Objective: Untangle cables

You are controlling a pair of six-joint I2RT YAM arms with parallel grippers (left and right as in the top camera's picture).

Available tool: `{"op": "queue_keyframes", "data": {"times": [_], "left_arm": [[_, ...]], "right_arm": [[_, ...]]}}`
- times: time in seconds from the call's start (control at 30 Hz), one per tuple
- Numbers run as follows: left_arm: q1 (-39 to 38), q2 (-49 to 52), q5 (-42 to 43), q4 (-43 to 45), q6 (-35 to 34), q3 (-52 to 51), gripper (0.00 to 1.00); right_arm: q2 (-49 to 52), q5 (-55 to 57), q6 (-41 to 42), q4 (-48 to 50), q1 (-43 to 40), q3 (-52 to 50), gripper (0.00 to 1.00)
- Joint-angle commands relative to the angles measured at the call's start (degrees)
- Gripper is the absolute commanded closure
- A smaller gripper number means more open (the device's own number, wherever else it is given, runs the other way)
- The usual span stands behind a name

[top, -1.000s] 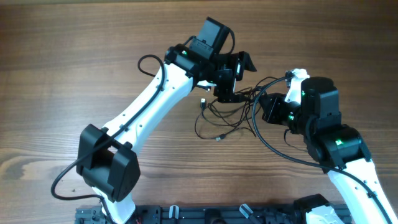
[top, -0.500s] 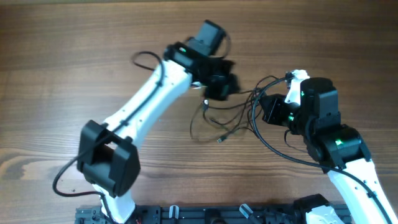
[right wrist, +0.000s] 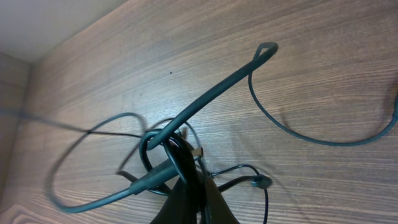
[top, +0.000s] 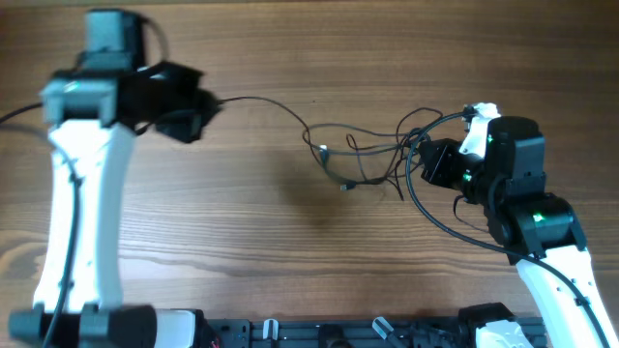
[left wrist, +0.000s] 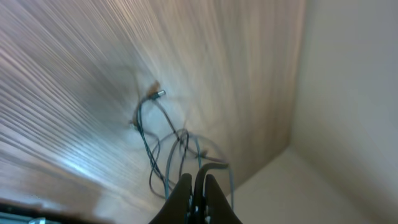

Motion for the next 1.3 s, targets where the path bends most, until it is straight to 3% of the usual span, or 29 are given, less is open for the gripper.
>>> {"op": "queue_keyframes", "data": {"times": [0.0,0.03,0.07,0.1,0.17,0.33,0.47,0.63,0.77,0.87,1.03,1.1,1.17,1.2,1.27], "left_arm": [[-6.58,4.66,4.81,2.05,-0.37,-0.46,0.96],[-8.20,5.31,4.79,2.71,-0.35,-0.46,0.80],[-9.31,5.68,4.79,3.19,0.04,-0.46,0.57],[-10.36,5.92,4.83,4.07,1.55,-0.46,0.03],[-11.52,5.95,4.83,4.66,3.17,-0.46,0.00],[-16.17,5.95,4.17,0.72,10.43,-0.46,0.00],[-22.34,5.97,0.59,0.68,9.07,-1.05,0.00],[-28.85,7.28,-1.18,10.08,-1.46,-4.39,0.00],[-29.79,10.25,-1.22,13.66,-8.44,-4.83,0.00],[-30.08,12.46,-1.38,14.29,-12.48,-4.83,0.08],[-31.98,16.33,-0.20,17.27,-26.56,-4.83,0.16],[-32.65,16.90,1.49,19.91,-29.77,-4.83,0.25],[-33.94,17.29,2.45,22.40,-31.56,-4.83,0.27],[-34.40,17.33,2.14,22.34,-31.76,-4.83,0.37],[-35.12,17.35,1.01,22.03,-31.65,-4.87,0.96]], "right_arm": [[0.17,-0.96,-0.81,-0.57,-0.22,0.46,0.96],[0.17,-1.07,-0.83,-0.68,-0.22,0.46,0.95],[0.20,-1.14,-0.85,-0.81,-0.22,0.46,0.96],[0.20,-1.14,-0.87,-0.94,-0.22,0.46,0.96],[0.20,-1.14,-0.87,-1.16,-0.22,0.46,0.96],[0.24,-1.11,-0.81,-1.20,-0.22,0.46,0.96],[0.24,-1.14,-0.81,-1.29,-0.22,0.46,0.96],[0.24,-1.11,0.00,-1.73,-0.22,0.46,0.95],[0.24,-1.11,0.02,-1.95,-0.22,0.46,0.96],[0.24,-1.09,0.02,-1.92,-0.24,0.46,0.96],[0.24,-1.11,0.02,-2.01,-0.22,0.46,0.96],[0.24,-1.11,0.02,-2.12,-0.22,0.46,0.96],[0.24,-0.90,0.09,-2.08,-0.24,0.46,0.96],[0.24,-0.90,0.07,-2.10,-0.22,0.46,0.95],[0.24,-0.92,0.04,-2.16,-0.22,0.46,0.96]]}}
